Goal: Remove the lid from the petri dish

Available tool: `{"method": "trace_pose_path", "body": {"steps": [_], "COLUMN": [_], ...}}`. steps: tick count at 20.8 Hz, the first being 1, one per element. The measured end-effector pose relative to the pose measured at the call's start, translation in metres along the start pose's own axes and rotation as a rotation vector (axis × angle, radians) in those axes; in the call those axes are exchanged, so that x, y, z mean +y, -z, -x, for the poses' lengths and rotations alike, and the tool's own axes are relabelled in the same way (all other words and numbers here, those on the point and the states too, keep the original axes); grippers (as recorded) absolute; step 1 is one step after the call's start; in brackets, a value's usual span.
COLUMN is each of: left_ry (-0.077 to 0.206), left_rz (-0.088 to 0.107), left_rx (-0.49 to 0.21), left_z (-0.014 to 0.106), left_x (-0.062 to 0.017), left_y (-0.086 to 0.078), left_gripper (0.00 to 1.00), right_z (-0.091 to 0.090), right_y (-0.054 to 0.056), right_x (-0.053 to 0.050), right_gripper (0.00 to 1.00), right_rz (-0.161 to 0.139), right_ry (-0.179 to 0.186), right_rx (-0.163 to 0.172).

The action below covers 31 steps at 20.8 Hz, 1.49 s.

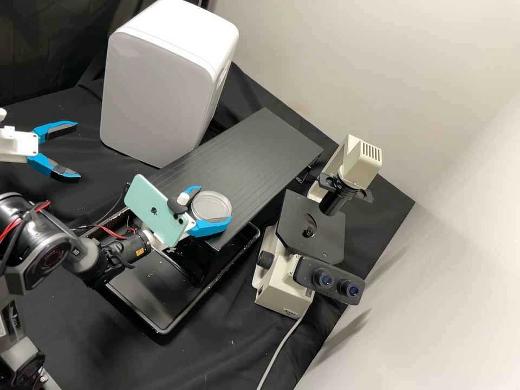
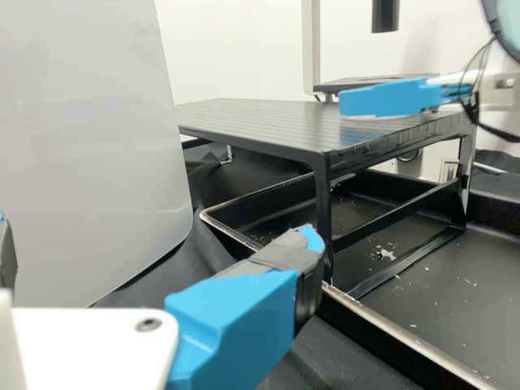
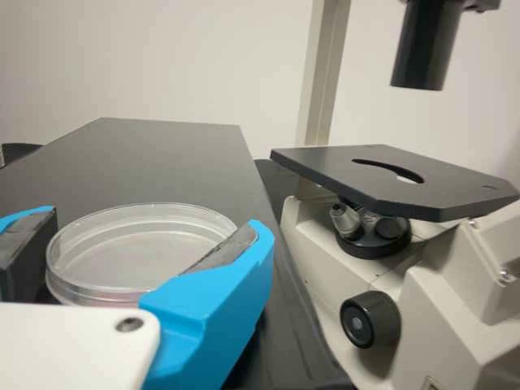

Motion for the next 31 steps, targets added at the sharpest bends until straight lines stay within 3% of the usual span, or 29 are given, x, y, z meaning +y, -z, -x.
{"method": "trace_pose_path", "body": {"steps": [7, 14, 20, 29, 30, 31], "left_ry": [0.0, 0.0, 0.0, 0.0, 0.0, 0.0], "left_rz": [0.0, 0.0, 0.0, 0.0, 0.0, 0.0], "left_rx": [0.0, 0.0, 0.0, 0.0, 0.0, 0.0], "left_z": [0.0, 0.0, 0.0, 0.0, 0.0, 0.0], "left_x": [0.0, 0.0, 0.0, 0.0, 0.0, 0.0], "left_y": [0.0, 0.0, 0.0, 0.0, 0.0, 0.0], "left_gripper": [1.0, 1.0, 1.0, 1.0, 1.0, 1.0], "right_z": [0.006, 0.007, 0.002, 0.002, 0.002, 0.002], "right_y": [0.008, 0.007, 0.002, 0.0, 0.0, 0.0], "right_x": [0.015, 0.014, -0.002, -0.003, -0.003, -0.003], "right_gripper": [0.0, 0.0, 0.0, 0.0, 1.0, 1.0], "right_rz": [-0.014, -0.013, -0.013, -0.015, -0.015, -0.015], "right_ry": [-0.069, -0.064, -0.015, -0.009, -0.009, -0.009], "right_rx": [0.045, 0.04, 0.008, -0.004, -0.004, -0.004]}}
